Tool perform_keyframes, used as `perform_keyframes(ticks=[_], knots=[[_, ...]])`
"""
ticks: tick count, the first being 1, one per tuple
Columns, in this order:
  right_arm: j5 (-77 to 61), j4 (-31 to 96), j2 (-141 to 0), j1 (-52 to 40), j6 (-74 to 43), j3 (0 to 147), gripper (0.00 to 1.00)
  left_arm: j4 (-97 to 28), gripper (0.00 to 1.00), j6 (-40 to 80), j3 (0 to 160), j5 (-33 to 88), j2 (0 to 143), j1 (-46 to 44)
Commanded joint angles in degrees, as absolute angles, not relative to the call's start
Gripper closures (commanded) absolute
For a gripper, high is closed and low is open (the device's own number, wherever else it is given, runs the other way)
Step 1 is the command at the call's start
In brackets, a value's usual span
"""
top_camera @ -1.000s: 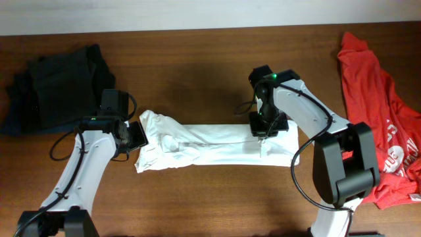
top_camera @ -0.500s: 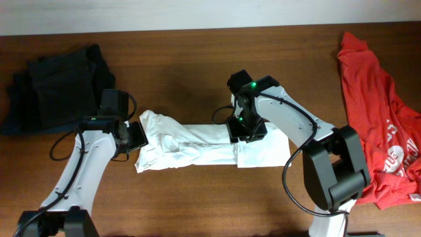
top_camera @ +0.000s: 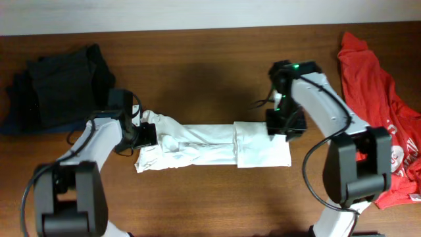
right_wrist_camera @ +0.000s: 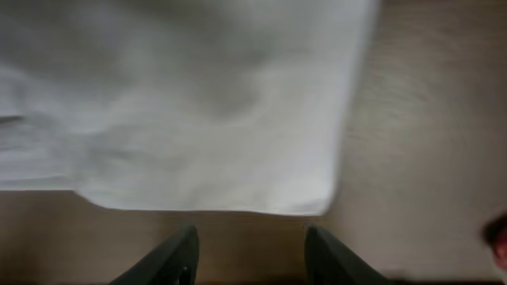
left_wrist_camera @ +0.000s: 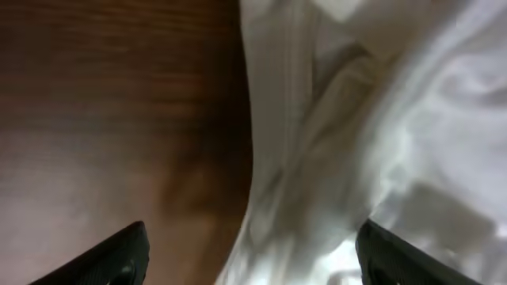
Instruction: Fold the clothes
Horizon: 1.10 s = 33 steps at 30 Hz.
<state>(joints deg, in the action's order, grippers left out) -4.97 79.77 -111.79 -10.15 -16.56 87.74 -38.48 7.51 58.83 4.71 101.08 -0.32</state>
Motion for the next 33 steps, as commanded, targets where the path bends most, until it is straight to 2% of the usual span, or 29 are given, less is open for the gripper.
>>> perform_keyframes(ticks=[1,5,9,12,14,19,22,26,30,33], knots=[[-3.77,80.58,-110.02,-8.03,-16.78,88.79,0.53,-35.57,0.18,2.83,58.92,12.51,106.74,0.08],[-3.42,80.53,-110.02,-7.68,-16.36,88.79,0.52,-36.23,0.48,0.54,58.92,22.04,109.56,0.05],[-2.07,80.40,-110.02,-7.11,-16.36,88.79,0.52,-40.16,0.84,0.56,58.92,23.14,109.54,0.08],[-0.71,80.40,-110.02,-6.63,-16.36,88.79,0.51,-42.33,0.98,0.64,59.42,20.40,109.47,0.73],[1.02,80.40,-110.02,-5.80,-16.34,88.79,0.48,-45.06,0.99,1.91,61.73,15.53,109.47,1.65],[3.31,80.38,-110.02,-0.71,-14.31,88.79,0.40,-61.36,1.00,7.94,78.24,2.09,109.25,7.29],[3.33,80.34,-110.02,2.35,-13.52,88.79,0.39,-71.40,1.00,9.45,88.38,1.34,109.25,8.29],[3.31,80.36,-110.02,3.44,-12.21,88.77,0.39,-84.18,0.99,9.39,98.35,14.09,109.25,1.45],[3.31,80.40,-110.02,3.40,-12.23,88.66,0.39,-82.08,1.00,9.41,98.61,22.28,109.30,-10.39],[3.31,80.40,-110.02,3.40,-12.21,88.66,0.39,-78.39,0.99,10.81,98.61,23.16,109.56,-17.87]])
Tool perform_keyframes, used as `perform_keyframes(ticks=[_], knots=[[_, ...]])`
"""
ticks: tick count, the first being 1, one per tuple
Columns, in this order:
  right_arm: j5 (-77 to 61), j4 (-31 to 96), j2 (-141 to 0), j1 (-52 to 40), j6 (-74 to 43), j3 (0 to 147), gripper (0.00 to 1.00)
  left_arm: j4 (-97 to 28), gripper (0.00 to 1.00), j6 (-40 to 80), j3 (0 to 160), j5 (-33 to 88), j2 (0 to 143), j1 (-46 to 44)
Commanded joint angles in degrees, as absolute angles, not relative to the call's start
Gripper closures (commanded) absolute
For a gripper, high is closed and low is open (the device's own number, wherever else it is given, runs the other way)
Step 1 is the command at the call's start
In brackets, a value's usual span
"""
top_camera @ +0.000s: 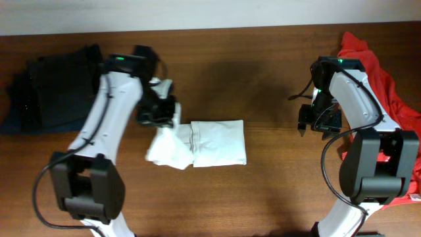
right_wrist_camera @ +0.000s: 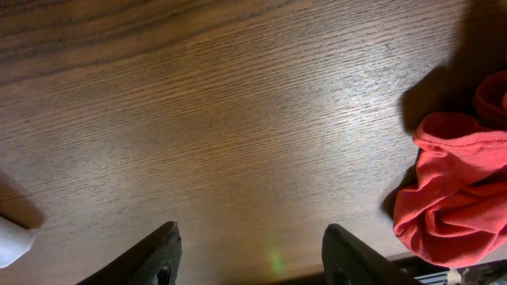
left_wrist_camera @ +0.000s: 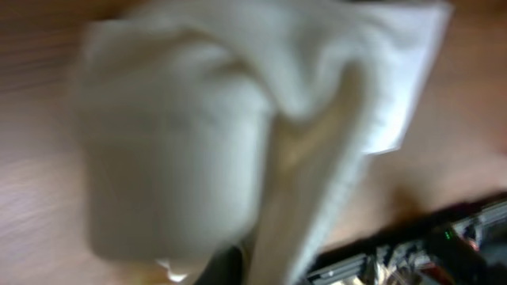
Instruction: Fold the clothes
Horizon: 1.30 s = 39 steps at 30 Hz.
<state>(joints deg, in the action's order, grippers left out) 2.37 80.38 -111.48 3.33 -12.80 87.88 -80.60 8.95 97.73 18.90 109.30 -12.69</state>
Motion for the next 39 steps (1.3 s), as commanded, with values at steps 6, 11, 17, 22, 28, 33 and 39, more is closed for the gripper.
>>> perform_keyframes(ticks=[6,11,17,22,28,33,39], knots=[[3.27,80.40,-110.02,3.40,-9.85,88.51,0.39,-74.61,1.00,16.12,98.85,16.73,110.61,-23.31],[3.27,79.26,-110.02,3.40,-9.85,86.52,0.39,-79.83,1.00,16.27,103.92,12.51,110.56,-12.21],[3.29,78.19,-110.02,3.40,-9.85,84.95,0.39,-85.19,0.99,17.26,104.84,10.00,110.59,-5.02],[3.29,78.19,-110.02,3.42,-9.85,84.95,0.39,-85.32,0.99,17.32,104.73,9.96,110.69,-12.01],[3.27,78.24,-110.02,3.40,-9.63,84.95,0.39,-82.78,0.99,19.07,100.55,11.11,113.19,-21.32],[3.27,78.26,-110.02,3.40,-9.63,84.95,0.39,-73.25,0.99,20.40,100.36,20.80,116.20,-26.65],[3.25,78.24,-110.02,3.40,-9.65,84.95,0.39,-67.72,0.99,22.70,100.33,21.47,117.69,-30.63]])
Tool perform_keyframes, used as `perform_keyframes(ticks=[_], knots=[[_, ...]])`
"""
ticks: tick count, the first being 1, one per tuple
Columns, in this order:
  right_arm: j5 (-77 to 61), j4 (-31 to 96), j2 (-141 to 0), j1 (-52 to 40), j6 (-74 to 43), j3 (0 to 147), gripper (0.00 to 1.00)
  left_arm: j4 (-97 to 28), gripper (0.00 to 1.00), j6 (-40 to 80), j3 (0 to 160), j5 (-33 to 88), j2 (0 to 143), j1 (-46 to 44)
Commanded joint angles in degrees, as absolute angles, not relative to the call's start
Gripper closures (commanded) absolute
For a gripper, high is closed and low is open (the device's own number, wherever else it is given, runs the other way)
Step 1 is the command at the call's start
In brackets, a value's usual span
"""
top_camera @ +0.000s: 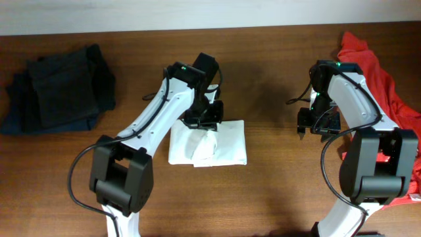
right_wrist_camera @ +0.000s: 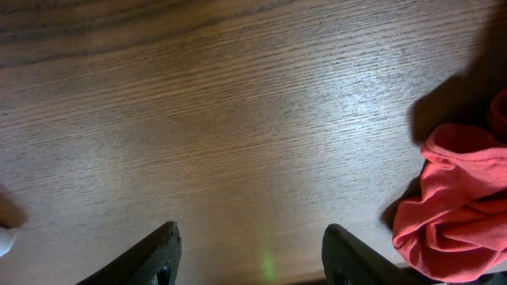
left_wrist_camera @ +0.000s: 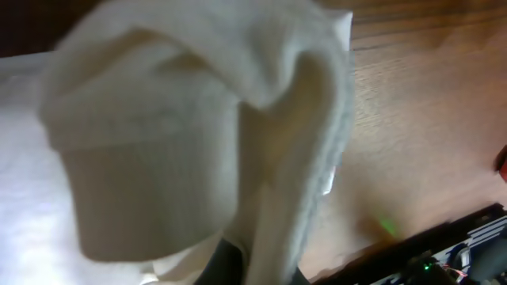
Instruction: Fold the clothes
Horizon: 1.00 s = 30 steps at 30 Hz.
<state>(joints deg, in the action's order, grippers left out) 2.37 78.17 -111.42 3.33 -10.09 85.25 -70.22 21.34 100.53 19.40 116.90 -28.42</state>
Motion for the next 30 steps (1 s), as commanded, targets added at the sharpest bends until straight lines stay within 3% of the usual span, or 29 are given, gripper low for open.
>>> perform_keyframes(ticks=[1,2,4,6,9,11,13,15,20,24,27,29,30], knots=[[3.25,78.22,-110.02,3.40,-9.65,84.95,0.39,-67.51,0.99,22.70,100.33,21.45,117.71,-31.09],[3.25,78.24,-110.02,3.40,-9.65,84.95,0.39,-67.37,0.98,22.70,100.33,21.41,117.75,-31.55],[3.09,78.22,-110.02,3.40,-9.63,84.95,0.39,-66.15,0.71,22.74,100.33,22.55,117.82,-32.36],[3.07,78.19,-110.02,3.40,-9.65,84.95,0.39,-61.65,0.59,22.20,100.33,30.87,117.82,-32.86],[2.20,78.19,-110.02,3.40,-9.41,84.95,0.37,-53.12,0.55,12.23,100.36,50.65,117.80,-30.61],[-3.33,78.28,-110.02,3.40,-5.67,84.95,0.37,-53.47,0.54,11.88,100.44,51.13,117.80,-25.87],[-14.20,78.37,-110.02,3.16,1.02,84.95,0.37,-54.74,0.54,11.86,100.44,47.00,117.80,-20.91],[-29.78,79.64,-110.02,1.26,11.27,84.93,0.36,-56.86,0.53,11.86,100.42,35.31,117.80,-14.76],[-31.92,79.20,-110.02,-9.61,10.98,84.53,0.37,-59.81,0.53,11.86,99.50,15.79,118.30,-11.35],[-31.90,71.96,-110.02,-18.46,2.61,80.66,0.38,-58.33,0.53,11.86,94.43,13.50,118.30,-11.33],[-30.70,66.63,-110.02,-23.20,-1.91,76.71,0.50,-55.07,0.53,11.86,88.82,13.65,118.30,-12.01],[-28.01,64.29,-110.02,-24.51,-5.32,74.83,0.72,-52.90,0.53,11.86,85.71,13.67,118.41,-12.67],[-26.74,63.57,-110.02,-24.73,-6.46,74.28,0.75,-52.10,0.53,11.86,84.60,13.67,118.41,-12.93]])
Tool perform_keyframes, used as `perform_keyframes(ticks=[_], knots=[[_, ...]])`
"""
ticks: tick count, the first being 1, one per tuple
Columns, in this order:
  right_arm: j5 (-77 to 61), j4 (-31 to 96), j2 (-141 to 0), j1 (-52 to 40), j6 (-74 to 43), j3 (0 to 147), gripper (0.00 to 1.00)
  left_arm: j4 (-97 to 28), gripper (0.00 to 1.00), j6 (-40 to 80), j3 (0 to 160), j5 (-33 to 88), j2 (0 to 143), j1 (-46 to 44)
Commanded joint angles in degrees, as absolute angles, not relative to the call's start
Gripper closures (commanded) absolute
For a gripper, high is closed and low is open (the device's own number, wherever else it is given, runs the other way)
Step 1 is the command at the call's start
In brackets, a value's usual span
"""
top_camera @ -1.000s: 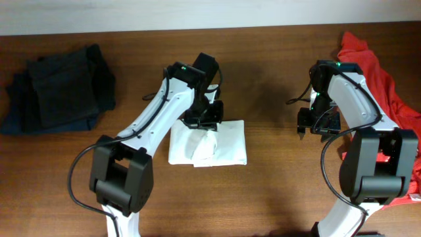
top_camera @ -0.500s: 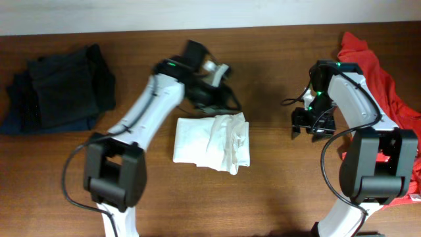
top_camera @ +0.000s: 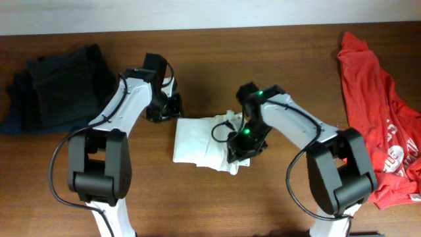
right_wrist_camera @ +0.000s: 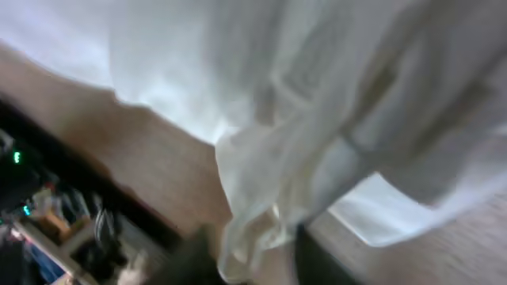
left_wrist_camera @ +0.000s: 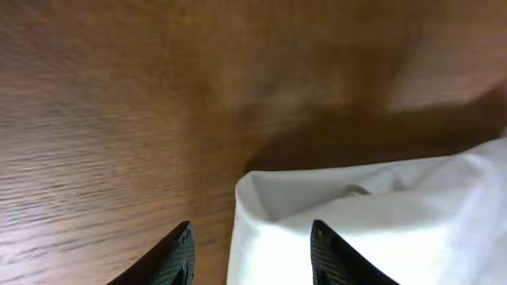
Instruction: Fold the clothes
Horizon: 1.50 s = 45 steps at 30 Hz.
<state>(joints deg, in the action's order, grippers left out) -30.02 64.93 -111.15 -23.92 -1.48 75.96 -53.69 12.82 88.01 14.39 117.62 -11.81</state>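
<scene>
A white garment (top_camera: 197, 139) lies folded into a rough, lumpy square at the table's middle. My left gripper (top_camera: 172, 112) is at its upper left corner. In the left wrist view this gripper (left_wrist_camera: 253, 261) is open, and the cloth's edge (left_wrist_camera: 372, 229) lies below and between the fingers. My right gripper (top_camera: 238, 150) is at the garment's lower right edge. The right wrist view is blurred. There the gripper (right_wrist_camera: 253, 257) is shut on a bunched fold of the white cloth (right_wrist_camera: 238, 87).
A pile of dark clothes (top_camera: 59, 85) lies at the far left of the wooden table (top_camera: 217, 59). A red shirt (top_camera: 378, 105) is spread along the right side, near the right arm's base.
My left gripper let go of the white cloth and moved left to the garment's upper left corner, open. My right gripper moved from bare table near the red shirt onto the garment's right edge and shut.
The white garment lay as a long strip with both grippers open at its ends. Then my left gripper held the left end lifted, and my right was over bare table. The left end was then over the right half. Now the garment is a compact square.
</scene>
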Motion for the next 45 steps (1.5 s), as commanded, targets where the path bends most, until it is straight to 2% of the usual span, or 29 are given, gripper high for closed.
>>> perform_keyframes(ticks=[1,3,6,9,16,17,18,21,23,25,26,29,32,35,38,39,41,42,44,45], knots=[[-25.30,63.09,-110.02,-24.73,-6.74,73.69,0.76,-51.44,0.53,11.86,82.91,13.67,118.39,-13.28],[-23.07,62.96,-110.02,-24.69,-6.74,72.90,0.96,-51.48,0.53,11.86,81.41,13.65,118.39,-13.34],[-10.55,62.78,-110.02,-22.63,-11.25,73.95,0.96,-51.66,0.53,11.88,79.57,13.65,118.39,-13.34],[-5.26,65.65,-109.95,-17.85,-11.03,79.90,0.96,-51.62,0.53,11.90,76.47,13.63,118.39,-13.34],[-0.69,61.80,-110.04,-12.01,-8.84,82.30,0.96,-51.42,0.53,12.34,72.01,13.67,118.39,-13.37],[1.08,61.49,-110.04,-12.01,-8.82,82.30,0.86,-51.72,0.53,12.34,71.88,13.69,118.39,-13.37],[3.75,62.13,-110.04,-12.01,-8.80,82.28,0.80,-51.90,0.53,12.32,71.88,13.93,118.39,-13.37],[16.71,65.19,-110.02,-11.35,-15.49,82.30,0.73,-51.90,0.53,10.63,73.67,17.15,118.15,-13.34],[18.24,68.73,-109.82,-10.02,-20.51,83.61,0.73,-52.10,0.53,7.62,78.46,17.82,117.38,-13.37],[14.41,70.48,-108.40,-9.06,-21.69,84.97,0.73,-51.70,0.48,3.22,84.79,18.20,116.97,-13.34],[8.27,70.37,-107.02,-8.88,-20.78,85.08,0.72,-50.59,0.40,-1.08,88.07,22.52,116.99,-13.50],[-7.27,70.32,-106.34,-8.93,-14.09,84.84,0.67,-43.33,0.28,-3.99,89.03,35.68,117.51,-14.70],[-8.19,71.92,-106.34,-8.69,-13.74,84.68,0.65,-39.53,0.18,-4.03,88.97,38.76,120.99,-17.58],[-8.19,74.13,-106.32,-6.66,-13.43,84.68,0.60,-37.63,0.15,-3.99,88.97,42.30,126.08,-19.03],[-8.19,75.77,-106.32,-3.88,-10.70,84.68,0.59,-38.41,0.16,-3.99,88.97,46.13,131.17,-20.75],[-8.19,76.05,-106.32,-3.09,-10.68,84.68,0.59,-38.41,0.20,-3.99,88.97,48.16,132.31,-21.50],[-8.19,76.34,-106.32,-1.41,-9.61,84.68,0.59,-39.29,0.41,-3.99,88.97,50.63,133.97,-23.66],[-8.19,76.34,-106.32,-0.78,-9.26,84.68,0.59,-39.94,0.54,-3.99,88.97,50.33,134.06,-24.60],[-8.19,76.36,-106.32,0.60,-8.97,84.68,0.59,-39.64,0.91,-3.99,89.06,50.13,134.04,-25.80],[-8.19,76.55,-106.32,1.02,-8.10,84.68,0.59,-38.92,0.99,-3.97,89.06,49.67,134.04,-25.69]])
